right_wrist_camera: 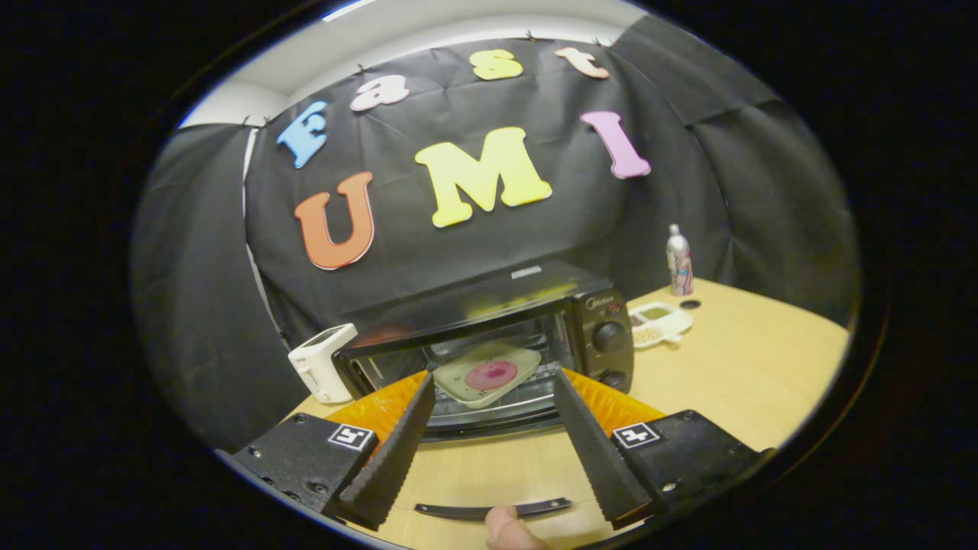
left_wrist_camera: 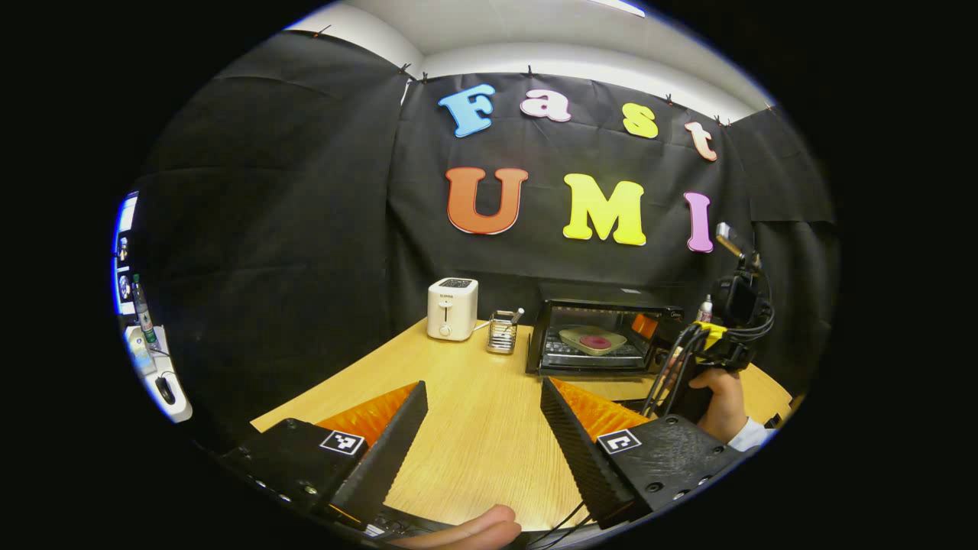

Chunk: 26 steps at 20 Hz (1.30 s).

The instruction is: Open the electric oven with the left hand, put the food in, and close the electric oven.

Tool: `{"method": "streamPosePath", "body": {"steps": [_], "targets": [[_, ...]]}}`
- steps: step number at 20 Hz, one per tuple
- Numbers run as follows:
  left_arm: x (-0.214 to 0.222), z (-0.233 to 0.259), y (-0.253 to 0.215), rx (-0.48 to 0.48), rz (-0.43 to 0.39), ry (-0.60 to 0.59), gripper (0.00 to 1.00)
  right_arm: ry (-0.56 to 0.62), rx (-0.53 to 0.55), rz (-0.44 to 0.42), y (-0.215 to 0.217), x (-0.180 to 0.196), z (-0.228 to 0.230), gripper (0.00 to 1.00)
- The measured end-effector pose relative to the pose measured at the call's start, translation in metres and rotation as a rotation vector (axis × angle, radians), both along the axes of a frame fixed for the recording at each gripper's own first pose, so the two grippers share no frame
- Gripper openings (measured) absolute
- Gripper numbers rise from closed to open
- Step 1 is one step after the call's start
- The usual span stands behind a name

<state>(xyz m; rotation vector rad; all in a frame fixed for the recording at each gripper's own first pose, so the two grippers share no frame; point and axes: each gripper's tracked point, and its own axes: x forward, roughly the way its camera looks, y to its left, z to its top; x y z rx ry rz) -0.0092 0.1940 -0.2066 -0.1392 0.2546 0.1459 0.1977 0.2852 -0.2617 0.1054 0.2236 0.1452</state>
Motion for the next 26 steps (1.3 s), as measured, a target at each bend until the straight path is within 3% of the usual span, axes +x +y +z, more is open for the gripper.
{"method": "streamPosePath", "body": {"steps": [4, 5, 6, 9, 12, 15, 26], "targets": [[0.003, -0.015, -0.018, -0.022, -0.007, 0.053, 0.94, -0.058, -0.073, 0.068, -0.021, -0.050, 0.042, 0.96], [0.005, -0.019, -0.024, -0.021, -0.011, 0.066, 0.94, -0.066, -0.079, 0.077, -0.029, -0.062, 0.053, 1.00], [0.008, -0.025, -0.033, -0.018, -0.019, 0.082, 0.94, -0.072, -0.088, 0.094, -0.036, -0.073, 0.064, 0.96], [0.020, -0.037, -0.063, -0.019, -0.075, 0.133, 0.94, -0.121, -0.094, 0.123, -0.056, -0.100, 0.108, 0.96], [0.027, -0.041, -0.100, -0.057, -0.147, 0.162, 0.94, -0.178, -0.174, 0.087, -0.093, -0.123, 0.145, 0.96], [0.037, -0.050, -0.124, -0.036, -0.178, 0.178, 0.95, -0.205, -0.224, 0.040, -0.123, -0.139, 0.164, 0.96], [0.089, -0.120, -0.209, -0.051, -0.324, 0.310, 0.95, -0.240, -0.191, -0.030, -0.200, -0.158, 0.183, 0.96]]}}
